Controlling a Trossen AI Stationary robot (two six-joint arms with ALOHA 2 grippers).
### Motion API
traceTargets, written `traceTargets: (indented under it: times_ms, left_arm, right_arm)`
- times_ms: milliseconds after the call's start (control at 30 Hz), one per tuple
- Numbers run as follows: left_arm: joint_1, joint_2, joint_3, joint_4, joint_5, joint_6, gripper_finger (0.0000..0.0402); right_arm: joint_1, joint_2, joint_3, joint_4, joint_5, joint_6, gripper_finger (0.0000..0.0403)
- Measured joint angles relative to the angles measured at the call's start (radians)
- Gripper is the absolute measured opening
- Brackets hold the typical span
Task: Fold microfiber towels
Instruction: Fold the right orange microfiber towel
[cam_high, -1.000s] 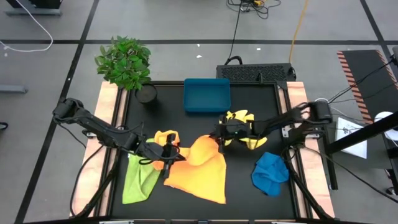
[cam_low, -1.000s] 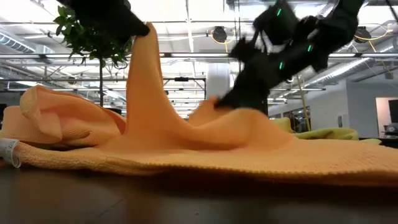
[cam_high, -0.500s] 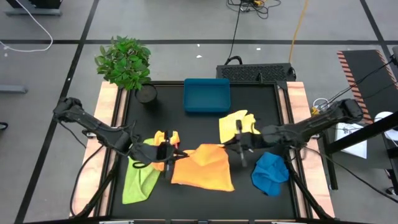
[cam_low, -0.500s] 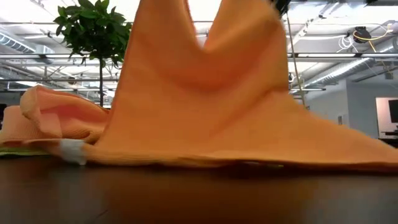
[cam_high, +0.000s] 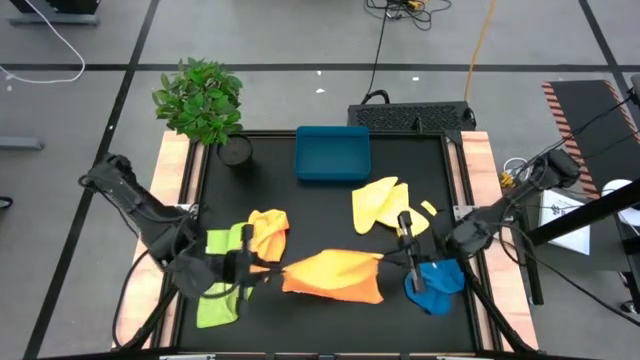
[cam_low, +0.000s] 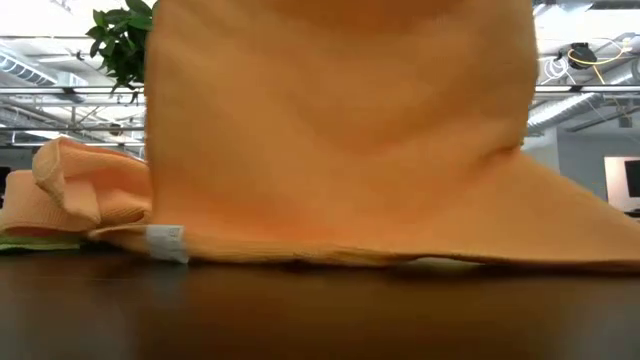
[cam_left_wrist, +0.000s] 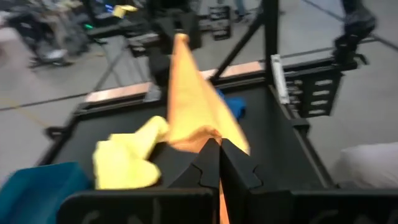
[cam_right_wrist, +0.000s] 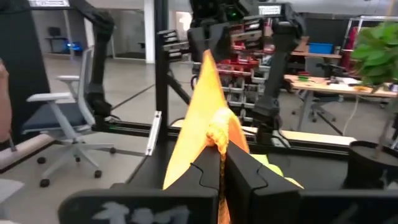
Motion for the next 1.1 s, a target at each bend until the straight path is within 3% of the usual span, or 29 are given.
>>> traceTargets:
  times_ms: [133,233,600,767,900,1100]
  left_arm:
    - [-0.055,0.0,0.066,-0.099,-0.14,-0.033,0.0002]
    - [-0.073,0.0,0.096,-0.112,-0.188,-0.037,0.0002]
    - [-0.083,0.001,0.161,-0.145,-0.225,-0.04,0.0002]
    - [-0.116,0.0,0.198,-0.141,-0.23,-0.06,0.0002]
    - [-0.114,0.0,0.201,-0.184,-0.296,-0.062,0.0001]
    - [-0.04,0.0,0.189,-0.379,-0.265,-0.252,0.0001]
  right_arm:
    - [0.052,-0.003,0.0,0.005,0.123,-0.046,0.0]
    - [0.078,-0.005,0.0,0.021,0.183,-0.085,0.0]
    - [0.169,0.031,0.094,0.07,0.211,-0.146,0.0]
    - [0.247,0.14,0.239,-0.008,0.372,-0.21,0.0]
    - [0.267,0.191,0.317,-0.087,0.476,-0.227,0.0]
    - [0.242,0.175,0.316,-0.147,0.585,-0.183,0.0]
